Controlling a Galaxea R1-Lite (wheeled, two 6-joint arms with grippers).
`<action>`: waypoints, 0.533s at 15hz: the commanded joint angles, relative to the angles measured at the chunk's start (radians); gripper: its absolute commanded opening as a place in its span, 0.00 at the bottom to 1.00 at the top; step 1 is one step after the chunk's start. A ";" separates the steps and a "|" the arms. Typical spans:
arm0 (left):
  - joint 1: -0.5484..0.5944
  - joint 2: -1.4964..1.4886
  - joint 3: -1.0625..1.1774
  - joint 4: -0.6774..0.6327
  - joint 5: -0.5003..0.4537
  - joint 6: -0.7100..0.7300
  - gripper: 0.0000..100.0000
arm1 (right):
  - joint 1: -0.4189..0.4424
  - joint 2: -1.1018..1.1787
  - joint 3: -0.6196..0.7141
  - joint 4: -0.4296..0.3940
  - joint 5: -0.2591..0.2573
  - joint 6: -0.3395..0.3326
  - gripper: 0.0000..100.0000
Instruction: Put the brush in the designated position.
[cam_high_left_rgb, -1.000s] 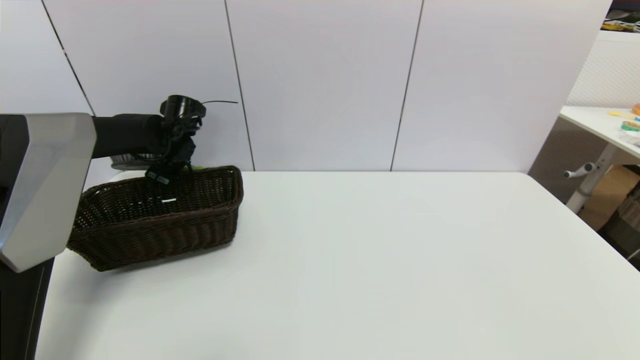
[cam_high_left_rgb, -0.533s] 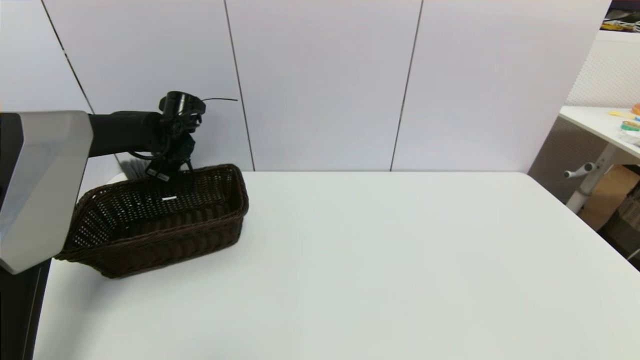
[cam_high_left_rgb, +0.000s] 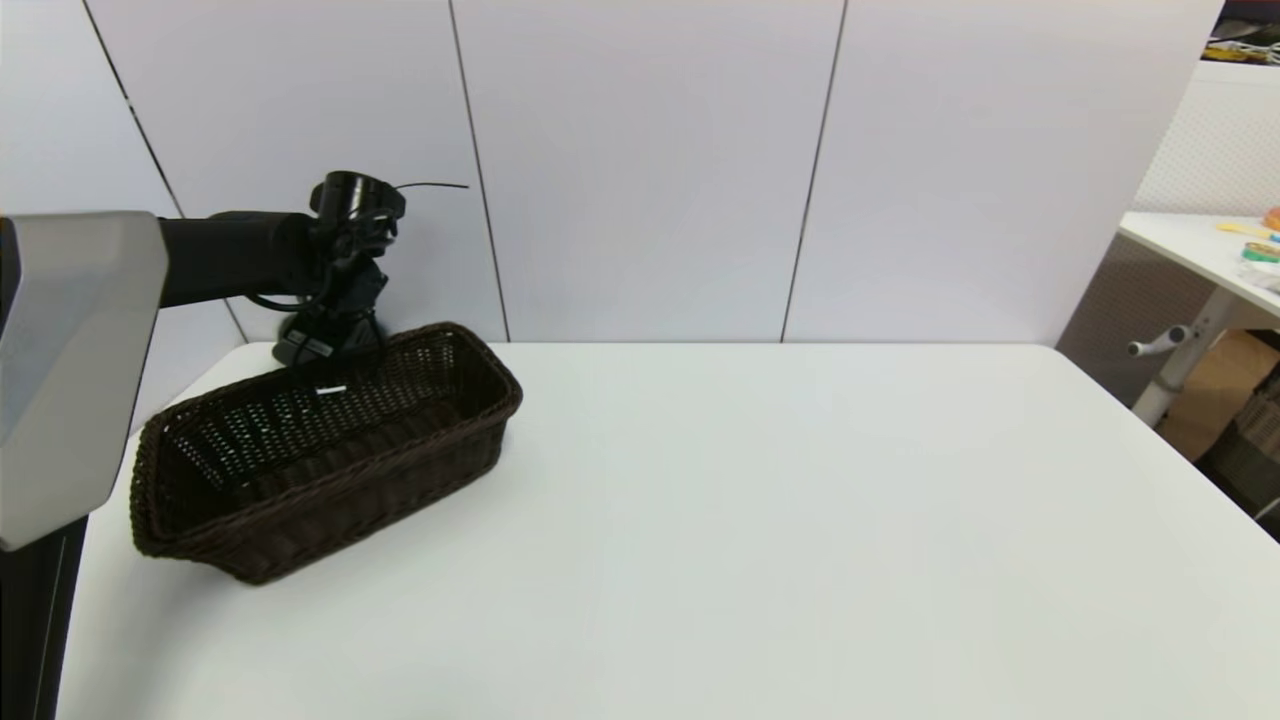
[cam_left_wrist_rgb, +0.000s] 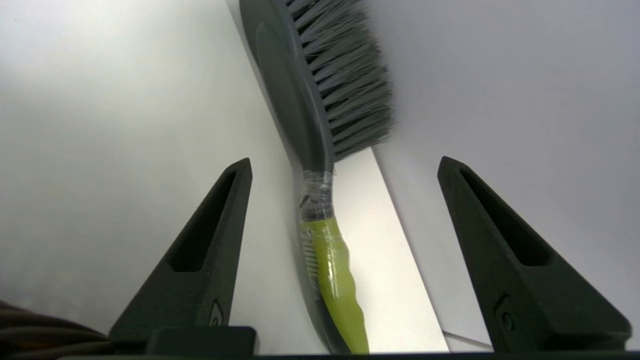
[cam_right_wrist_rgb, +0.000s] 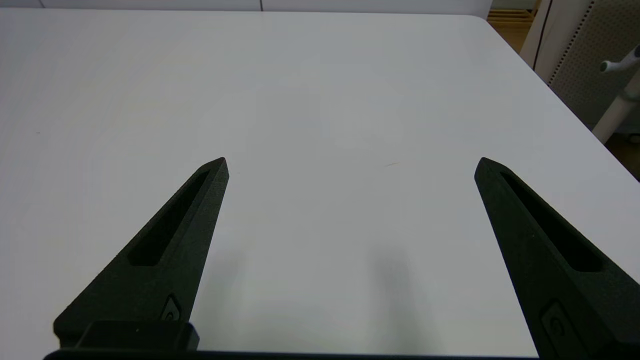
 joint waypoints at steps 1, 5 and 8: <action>0.001 -0.079 0.000 -0.006 0.019 0.075 1.00 | 0.000 0.001 0.002 0.000 0.000 0.000 1.00; 0.000 -0.178 0.000 -0.009 0.025 0.223 1.00 | 0.000 0.001 0.002 0.000 0.000 0.000 1.00; 0.000 -0.281 0.023 -0.008 0.027 0.298 1.00 | 0.000 0.001 0.002 0.000 0.000 0.000 1.00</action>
